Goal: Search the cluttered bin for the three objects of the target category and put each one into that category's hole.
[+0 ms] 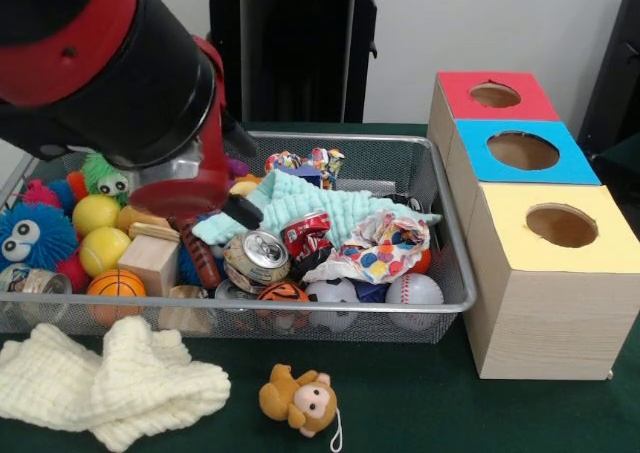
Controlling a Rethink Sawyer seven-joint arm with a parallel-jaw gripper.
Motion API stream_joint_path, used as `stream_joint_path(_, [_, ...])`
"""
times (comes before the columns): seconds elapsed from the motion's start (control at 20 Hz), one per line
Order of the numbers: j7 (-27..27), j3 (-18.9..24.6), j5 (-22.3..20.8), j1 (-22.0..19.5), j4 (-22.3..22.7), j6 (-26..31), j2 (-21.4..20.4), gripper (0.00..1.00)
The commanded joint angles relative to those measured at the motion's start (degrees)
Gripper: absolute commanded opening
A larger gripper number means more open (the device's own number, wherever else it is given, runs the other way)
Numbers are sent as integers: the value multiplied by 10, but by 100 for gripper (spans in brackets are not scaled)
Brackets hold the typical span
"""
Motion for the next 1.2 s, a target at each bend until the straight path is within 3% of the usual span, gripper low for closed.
stream_joint_path(0.05, [353,-138,149,-79,239,-259,-34,100])
stream_joint_path(0.2, [374,-157,162,-90,294,-348,-39,100])
stream_joint_path(0.5, [429,-222,139,-96,379,-523,-70,100])
stream_joint_path(0.85, [530,-282,144,-91,445,-645,-125,100])
stream_joint_path(1.2, [612,-333,162,-81,520,-706,-196,100])
